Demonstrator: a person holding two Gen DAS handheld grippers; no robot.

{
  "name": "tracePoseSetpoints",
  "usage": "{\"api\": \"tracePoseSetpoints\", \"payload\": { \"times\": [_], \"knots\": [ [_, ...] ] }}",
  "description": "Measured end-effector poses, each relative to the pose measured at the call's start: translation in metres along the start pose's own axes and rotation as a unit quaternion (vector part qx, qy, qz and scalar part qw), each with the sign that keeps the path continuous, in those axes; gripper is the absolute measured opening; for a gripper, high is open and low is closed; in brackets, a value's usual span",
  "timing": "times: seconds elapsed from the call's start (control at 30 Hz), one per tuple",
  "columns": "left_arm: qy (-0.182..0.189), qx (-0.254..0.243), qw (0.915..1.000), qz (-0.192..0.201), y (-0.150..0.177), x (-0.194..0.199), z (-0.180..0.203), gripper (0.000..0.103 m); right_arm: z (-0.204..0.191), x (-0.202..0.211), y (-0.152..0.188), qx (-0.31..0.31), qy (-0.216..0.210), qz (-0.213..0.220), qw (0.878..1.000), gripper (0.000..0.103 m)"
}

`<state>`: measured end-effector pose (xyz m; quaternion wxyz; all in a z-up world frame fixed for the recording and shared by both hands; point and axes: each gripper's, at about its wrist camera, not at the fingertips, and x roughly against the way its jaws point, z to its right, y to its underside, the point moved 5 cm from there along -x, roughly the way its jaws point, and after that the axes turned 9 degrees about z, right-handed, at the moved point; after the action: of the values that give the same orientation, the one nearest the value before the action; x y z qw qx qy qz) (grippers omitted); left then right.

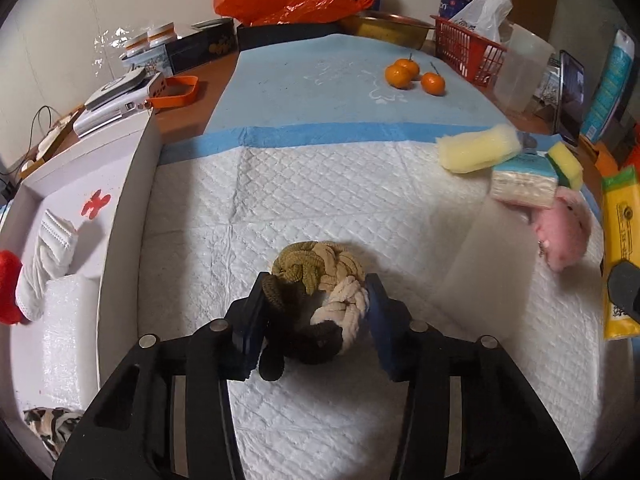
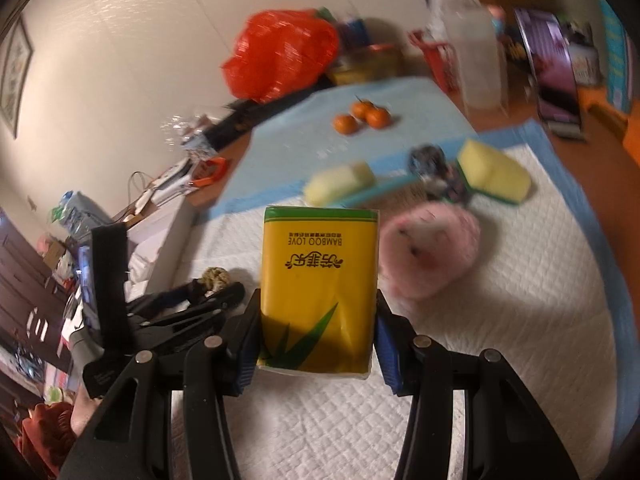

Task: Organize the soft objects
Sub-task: 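Carry the tissue pack with the right tool while the left tool carries the rope toy to the tray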

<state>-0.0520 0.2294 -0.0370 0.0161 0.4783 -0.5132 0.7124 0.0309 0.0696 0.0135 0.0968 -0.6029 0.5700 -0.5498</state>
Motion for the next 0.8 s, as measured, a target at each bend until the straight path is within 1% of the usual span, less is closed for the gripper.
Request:
{"api": "tracePoseSetpoints", "payload": {
  "times": [0.1,0.17,0.23,0.27,0.33,0.4,0.47,0.57,0.63,0.7,0.8],
  "knots": [
    [0.003,0.012,0.9997,0.021,-0.003,0.017,-0.001,0.041,-0.012,0.005,-0.002,0.021,-0.007,0.013,1.0,0.049],
    [-0.004,0.012,0.9989,0.044,-0.011,0.036,-0.002,0.041,-0.018,0.01,-0.005,0.033,-0.011,0.024,0.999,0.049],
    [-0.011,0.012,0.9972,0.073,-0.021,0.058,-0.004,0.041,-0.026,0.018,-0.011,0.049,-0.013,0.043,0.998,0.049],
    [-0.014,0.014,0.9956,0.092,-0.029,0.075,-0.006,0.041,-0.03,0.02,-0.015,0.057,-0.014,0.053,0.997,0.049],
    [-0.017,0.018,0.9929,0.117,-0.038,0.097,-0.009,0.041,-0.039,0.028,-0.024,0.071,-0.019,0.074,0.995,0.049],
    [-0.023,0.02,0.9885,0.148,-0.047,0.128,-0.012,0.041,-0.048,0.034,-0.032,0.08,-0.025,0.091,0.992,0.049],
    [-0.025,0.021,0.985,0.17,-0.052,0.153,-0.016,0.041,-0.058,0.04,-0.036,0.087,-0.034,0.103,0.99,0.05],
    [-0.042,0.024,0.9772,0.207,-0.057,0.186,-0.026,0.041,-0.075,0.051,-0.043,0.101,-0.053,0.125,0.986,0.05],
    [-0.051,0.031,0.9729,0.223,-0.06,0.203,-0.034,0.041,-0.088,0.06,-0.047,0.113,-0.064,0.143,0.981,0.05],
    [-0.058,0.037,0.9705,0.231,-0.061,0.21,-0.042,0.041,-0.096,0.065,-0.051,0.122,-0.07,0.158,0.977,0.05],
    [-0.068,0.045,0.9693,0.232,-0.058,0.213,-0.053,0.041,-0.105,0.067,-0.052,0.126,-0.079,0.164,0.975,0.05]
  ]
}}
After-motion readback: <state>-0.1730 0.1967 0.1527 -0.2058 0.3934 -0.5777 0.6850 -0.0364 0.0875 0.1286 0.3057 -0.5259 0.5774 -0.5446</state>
